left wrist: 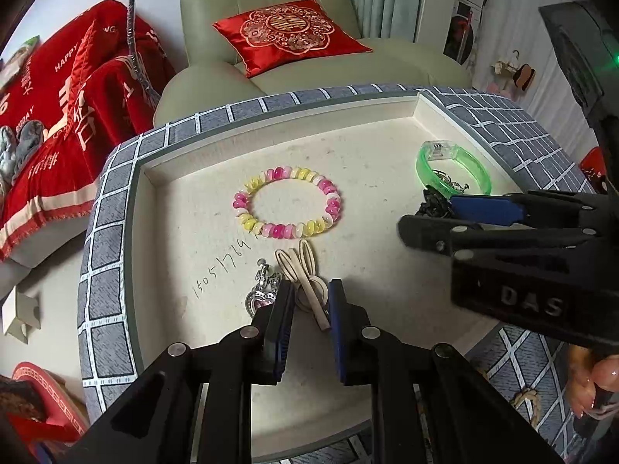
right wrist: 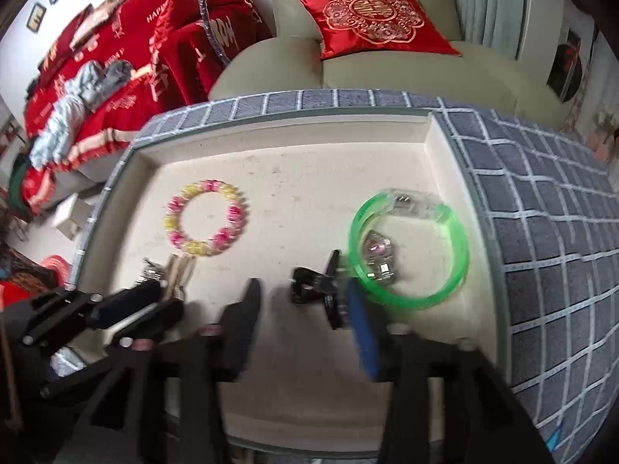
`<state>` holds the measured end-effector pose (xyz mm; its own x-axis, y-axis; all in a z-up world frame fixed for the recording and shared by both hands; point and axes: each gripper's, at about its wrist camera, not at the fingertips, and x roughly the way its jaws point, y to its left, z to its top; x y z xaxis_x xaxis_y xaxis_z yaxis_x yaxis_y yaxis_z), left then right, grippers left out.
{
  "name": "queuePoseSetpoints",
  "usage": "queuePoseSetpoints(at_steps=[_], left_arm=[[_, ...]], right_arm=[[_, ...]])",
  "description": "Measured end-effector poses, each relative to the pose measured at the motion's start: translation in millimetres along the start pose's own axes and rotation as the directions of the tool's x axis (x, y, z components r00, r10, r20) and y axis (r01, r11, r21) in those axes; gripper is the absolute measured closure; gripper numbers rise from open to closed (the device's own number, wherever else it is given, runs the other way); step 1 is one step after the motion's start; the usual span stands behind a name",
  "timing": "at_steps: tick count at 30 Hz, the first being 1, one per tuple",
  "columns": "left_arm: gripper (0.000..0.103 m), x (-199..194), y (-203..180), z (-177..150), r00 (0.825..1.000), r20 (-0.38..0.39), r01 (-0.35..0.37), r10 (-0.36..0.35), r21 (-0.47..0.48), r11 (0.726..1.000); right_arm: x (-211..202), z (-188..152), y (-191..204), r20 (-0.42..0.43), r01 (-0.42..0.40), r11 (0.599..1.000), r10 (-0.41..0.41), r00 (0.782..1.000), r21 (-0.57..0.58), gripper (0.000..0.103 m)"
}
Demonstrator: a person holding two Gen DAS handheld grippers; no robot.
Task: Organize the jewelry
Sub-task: 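Lower both clips into the tray and open both tools to release them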
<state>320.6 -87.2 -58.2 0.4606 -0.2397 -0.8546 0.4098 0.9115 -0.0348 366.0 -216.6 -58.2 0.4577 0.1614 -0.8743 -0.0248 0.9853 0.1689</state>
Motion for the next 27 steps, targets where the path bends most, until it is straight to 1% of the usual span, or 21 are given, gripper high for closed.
queuePoseSetpoints(at_steps=[1,3,6,7,9,10,13,15,18,24,25,26,27], left_arm=[[0.069,0,1,0,1.000,0.000,0.002,-0.002,-0.005,1.000],[0.069,-1,2,-1,1.000,0.001,0.001,-0.001,-0.012,1.000],[0.069,-3,3,-3,1.000,0.012,0.009,-0.009,-0.019,1.000],[0.069,-5,3,-3,1.000,0.020,0.009,-0.009,-0.022,1.000],[0.069,-7,3,-3,0.999,0.031,0.007,-0.006,-0.029,1.000],[0.069,-7,3,-3,0.999,0.034,0.004,-0.003,-0.031,1.000],[0.069,-8,3,-2,0.999,0.040,-0.036,0.038,-0.042,0.998],[0.069,-9,4,-2,0.999,0.038,-0.035,0.037,-0.053,0.998],[0.069,-11,5,-2,0.999,0.042,-0.031,0.034,-0.067,0.997],[0.068,-27,6,-4,0.995,0.087,-0.034,0.041,-0.087,0.996],[0.062,-30,6,-4,0.995,0.092,-0.036,0.044,-0.090,0.995],[0.024,-33,6,-4,0.994,0.096,-0.038,0.047,-0.091,0.995],[0.002,-36,6,-5,0.993,0.103,-0.049,0.059,-0.096,0.994]], right_arm=[[-2,0,0,0.007,-0.005,1.000,0.005,1.000,0.009,0.038],[-5,0,0,0.019,-0.007,1.000,0.006,1.000,0.018,0.037],[-12,-1,-4,0.030,-0.050,0.998,0.049,0.998,0.048,0.037],[-14,-2,-6,0.035,-0.060,0.996,0.058,0.998,0.060,0.035],[-21,-4,-10,0.050,-0.078,0.993,0.074,0.996,0.088,0.030],[-24,-6,-12,0.055,-0.083,0.992,0.078,0.995,0.098,0.029],[-34,-12,-16,0.068,-0.091,0.989,0.084,0.994,0.113,0.029],[-41,-18,-17,0.074,-0.091,0.989,0.083,0.994,0.116,0.028],[-50,-24,-20,0.083,-0.098,0.986,0.087,0.993,0.132,0.024],[-68,-41,-30,0.113,-0.103,0.978,0.084,0.990,0.179,0.024],[-71,-45,-32,0.116,-0.103,0.977,0.082,0.990,0.185,0.024],[-73,-48,-34,0.116,-0.103,0.976,0.082,0.990,0.190,0.024],[-75,-52,-35,0.117,-0.103,0.975,0.081,0.990,0.197,0.024]])
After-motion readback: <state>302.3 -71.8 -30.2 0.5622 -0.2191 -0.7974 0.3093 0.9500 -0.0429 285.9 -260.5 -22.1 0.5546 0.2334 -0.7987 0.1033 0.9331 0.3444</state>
